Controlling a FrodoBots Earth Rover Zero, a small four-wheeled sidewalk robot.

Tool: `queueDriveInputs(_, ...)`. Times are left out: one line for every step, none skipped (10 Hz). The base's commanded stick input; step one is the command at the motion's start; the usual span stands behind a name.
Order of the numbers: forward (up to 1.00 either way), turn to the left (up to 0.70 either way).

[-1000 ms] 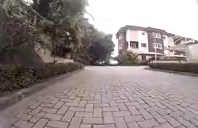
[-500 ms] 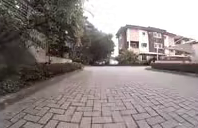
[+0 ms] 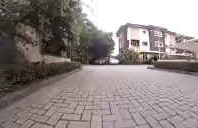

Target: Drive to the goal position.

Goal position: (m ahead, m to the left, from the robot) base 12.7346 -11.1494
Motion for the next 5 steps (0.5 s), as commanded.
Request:
queueDriveInputs(0.7, 0.0)
queueDriveInputs(0.7, 0.0)
queueDriveInputs(0.7, 0.0)
queueDriveInputs(0.7, 0.0)
queueDriveInputs(0.7, 0.0)
